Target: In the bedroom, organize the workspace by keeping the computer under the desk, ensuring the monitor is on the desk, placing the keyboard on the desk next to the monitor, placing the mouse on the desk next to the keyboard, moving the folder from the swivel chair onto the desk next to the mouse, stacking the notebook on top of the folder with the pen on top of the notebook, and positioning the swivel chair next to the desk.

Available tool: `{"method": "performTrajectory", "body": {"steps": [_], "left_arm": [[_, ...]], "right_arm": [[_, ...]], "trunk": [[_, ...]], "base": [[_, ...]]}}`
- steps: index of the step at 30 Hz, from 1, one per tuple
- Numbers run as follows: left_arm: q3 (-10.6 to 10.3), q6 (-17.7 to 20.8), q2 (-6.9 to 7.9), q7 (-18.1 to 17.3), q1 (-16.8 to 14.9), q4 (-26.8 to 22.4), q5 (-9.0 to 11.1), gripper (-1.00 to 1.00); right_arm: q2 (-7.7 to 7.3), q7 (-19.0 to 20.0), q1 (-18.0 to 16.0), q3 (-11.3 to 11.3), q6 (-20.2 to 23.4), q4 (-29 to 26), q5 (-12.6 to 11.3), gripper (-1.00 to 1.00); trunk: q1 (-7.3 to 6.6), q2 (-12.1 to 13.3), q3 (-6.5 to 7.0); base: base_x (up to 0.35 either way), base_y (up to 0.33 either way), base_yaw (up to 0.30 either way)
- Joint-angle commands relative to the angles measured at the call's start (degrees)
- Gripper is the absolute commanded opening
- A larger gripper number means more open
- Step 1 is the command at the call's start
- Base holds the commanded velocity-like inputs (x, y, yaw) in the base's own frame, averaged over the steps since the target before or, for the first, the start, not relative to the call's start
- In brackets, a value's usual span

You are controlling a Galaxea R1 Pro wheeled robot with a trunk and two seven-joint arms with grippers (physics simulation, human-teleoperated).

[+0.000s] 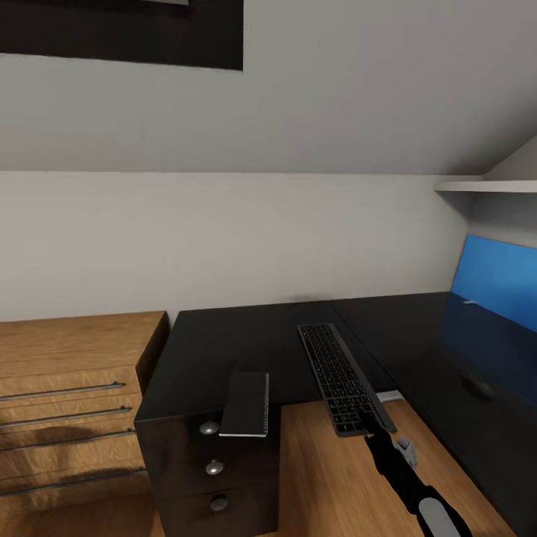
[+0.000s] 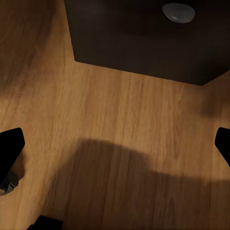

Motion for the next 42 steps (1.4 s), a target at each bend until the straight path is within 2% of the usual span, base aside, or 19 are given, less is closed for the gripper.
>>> {"method": "performTrajectory", "body": {"steps": [1, 30, 31, 42], "left_arm": [[0.04, 0.14, -0.03, 0.08, 0.02, -0.12, 0.59, 1.00], [0.13, 0.15, -0.03, 0.17, 0.02, -0.12, 0.58, 1.00], [0.13, 0.15, -0.03, 0.17, 0.02, -0.12, 0.59, 1.00], [0.13, 0.15, -0.03, 0.17, 0.02, -0.12, 0.57, 1.00]], "right_arm": [[0.01, 0.10, -0.03, -0.13, 0.56, 0.00, -0.57, 1.00], [0.01, 0.02, -0.03, 0.11, 0.69, -0.03, -0.51, 1.00], [0.01, 0.02, -0.03, 0.12, 0.70, -0.05, -0.51, -1.00], [0.01, 0.01, -0.03, 0.14, 0.65, -0.09, -0.51, -1.00]], "trunk": [[0.01, -0.02, -0.05], [0.01, -0.02, -0.05], [0.01, -0.02, -0.05], [0.01, -0.02, -0.05]], "base": [[0.052, 0.000, 0.000], [0.004, 0.000, 0.000], [0.000, 0.000, 0.000], [0.000, 0.000, 0.000]]}}
